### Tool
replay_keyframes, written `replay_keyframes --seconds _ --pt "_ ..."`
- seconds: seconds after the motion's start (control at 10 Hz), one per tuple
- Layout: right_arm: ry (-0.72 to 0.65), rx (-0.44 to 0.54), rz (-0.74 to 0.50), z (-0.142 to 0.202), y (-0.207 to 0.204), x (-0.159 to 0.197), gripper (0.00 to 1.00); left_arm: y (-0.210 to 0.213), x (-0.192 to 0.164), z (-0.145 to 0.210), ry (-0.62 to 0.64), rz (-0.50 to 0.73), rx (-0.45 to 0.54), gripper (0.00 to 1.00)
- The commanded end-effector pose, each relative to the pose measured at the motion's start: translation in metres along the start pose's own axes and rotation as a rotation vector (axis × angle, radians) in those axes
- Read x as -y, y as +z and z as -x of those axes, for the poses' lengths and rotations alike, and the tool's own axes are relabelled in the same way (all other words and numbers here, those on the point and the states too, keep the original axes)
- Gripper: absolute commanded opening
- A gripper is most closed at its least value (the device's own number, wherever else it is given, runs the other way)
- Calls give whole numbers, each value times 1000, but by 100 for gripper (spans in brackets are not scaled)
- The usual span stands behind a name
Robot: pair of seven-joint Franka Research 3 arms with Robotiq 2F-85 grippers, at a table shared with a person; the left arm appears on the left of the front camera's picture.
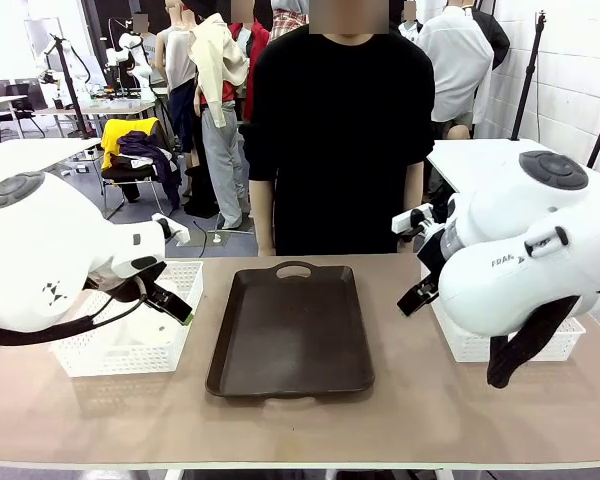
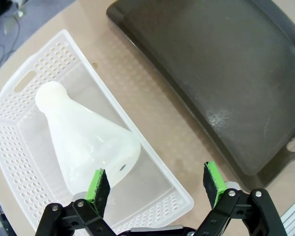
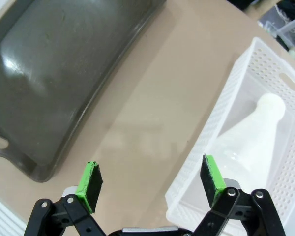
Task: Prepare the laboratory tools.
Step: Pick up the Big flask that the person points to.
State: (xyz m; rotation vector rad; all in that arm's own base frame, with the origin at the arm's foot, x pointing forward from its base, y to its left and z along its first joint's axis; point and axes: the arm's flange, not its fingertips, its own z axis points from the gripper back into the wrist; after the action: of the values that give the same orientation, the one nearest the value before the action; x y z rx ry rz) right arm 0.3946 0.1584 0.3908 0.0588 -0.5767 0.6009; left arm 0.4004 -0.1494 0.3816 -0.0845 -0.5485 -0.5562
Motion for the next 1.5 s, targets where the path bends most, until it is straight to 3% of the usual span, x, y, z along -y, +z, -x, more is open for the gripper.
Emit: replay_keyframes --seconds 0.0,0.2,0.3,0.4,0.6,0.8,1.0,1.1,1.2,1.3,1.4 --pt "-92 35 -119 -2 39 26 100 31 -28 -2 63 118 22 100" --pt "-237 77 -305 3 69 66 100 58 -55 -2 189 290 25 100" --pt "-338 94 -440 9 77 87 100 71 -74 2 286 456 3 100" --pt "-399 97 -536 12 79 98 100 82 -88 5 337 610 53 100" --pt "-511 112 -697 21 87 115 100 94 -111 15 349 902 117 100" --pt "-563 128 -828 28 88 128 100 93 -124 26 378 1065 132 100" --pt "-593 161 -939 38 83 139 100 87 -131 33 384 1169 137 100" --pt "-611 159 -949 41 78 137 100 85 -129 35 389 1058 102 100" --pt "-620 150 -804 39 74 131 100 95 -124 43 398 1164 157 100" --pt "-615 155 -942 44 87 135 100 95 -124 43 398 1164 157 100" --pt "-615 155 -942 44 87 135 100 95 -124 43 398 1164 157 100"
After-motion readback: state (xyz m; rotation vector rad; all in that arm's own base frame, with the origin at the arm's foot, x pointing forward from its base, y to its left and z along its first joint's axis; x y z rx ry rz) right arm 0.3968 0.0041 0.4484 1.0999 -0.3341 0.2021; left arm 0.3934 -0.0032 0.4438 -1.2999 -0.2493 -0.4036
